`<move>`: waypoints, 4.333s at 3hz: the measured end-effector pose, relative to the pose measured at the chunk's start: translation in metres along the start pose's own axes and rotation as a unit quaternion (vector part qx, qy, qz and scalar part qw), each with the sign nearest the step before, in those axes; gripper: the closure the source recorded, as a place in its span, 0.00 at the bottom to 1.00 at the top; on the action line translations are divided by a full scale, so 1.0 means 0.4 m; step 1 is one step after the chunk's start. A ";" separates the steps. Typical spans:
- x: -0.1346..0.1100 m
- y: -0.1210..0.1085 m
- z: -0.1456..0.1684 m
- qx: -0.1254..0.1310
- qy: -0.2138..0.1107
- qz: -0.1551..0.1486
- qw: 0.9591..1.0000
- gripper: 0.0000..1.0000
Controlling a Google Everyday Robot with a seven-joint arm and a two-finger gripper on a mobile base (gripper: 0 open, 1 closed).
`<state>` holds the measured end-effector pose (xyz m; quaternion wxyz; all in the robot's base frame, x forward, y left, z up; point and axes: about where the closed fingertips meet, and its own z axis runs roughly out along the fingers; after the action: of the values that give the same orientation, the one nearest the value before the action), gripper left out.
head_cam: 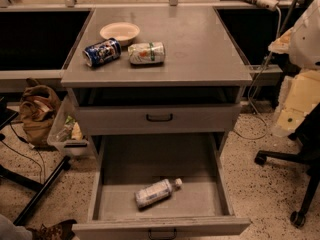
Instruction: Pick blue plastic bottle from middle drawer and place on counter
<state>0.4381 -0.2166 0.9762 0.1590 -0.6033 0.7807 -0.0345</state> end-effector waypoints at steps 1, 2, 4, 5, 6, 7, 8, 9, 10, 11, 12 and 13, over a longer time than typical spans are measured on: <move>0.000 0.000 0.000 0.000 0.000 0.000 1.000 0.00; -0.004 0.009 0.029 -0.009 0.005 0.005 1.000 0.00; -0.025 0.097 0.233 -0.026 -0.016 0.058 0.998 0.00; -0.051 0.161 0.350 -0.027 -0.044 0.071 0.996 0.00; -0.051 0.161 0.350 -0.027 -0.044 0.071 0.996 0.00; -0.070 0.143 0.390 -0.011 -0.054 0.070 0.996 0.00; -0.124 0.107 0.465 0.011 -0.078 0.052 0.996 0.00; -0.171 0.083 0.543 0.013 -0.097 0.038 0.994 0.00; -0.205 0.096 0.634 -0.021 -0.109 0.021 0.994 0.00; -0.205 0.096 0.635 -0.021 -0.109 0.022 0.994 0.00; -0.197 0.111 0.698 -0.024 -0.106 0.034 0.993 0.00; -0.157 0.157 0.842 -0.045 -0.122 0.085 0.988 0.00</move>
Offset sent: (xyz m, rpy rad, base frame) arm 0.0006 0.0079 -0.0327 -0.0061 0.0752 -0.0145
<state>0.4914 -0.0933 0.6546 0.2280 -0.5412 0.8046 0.0882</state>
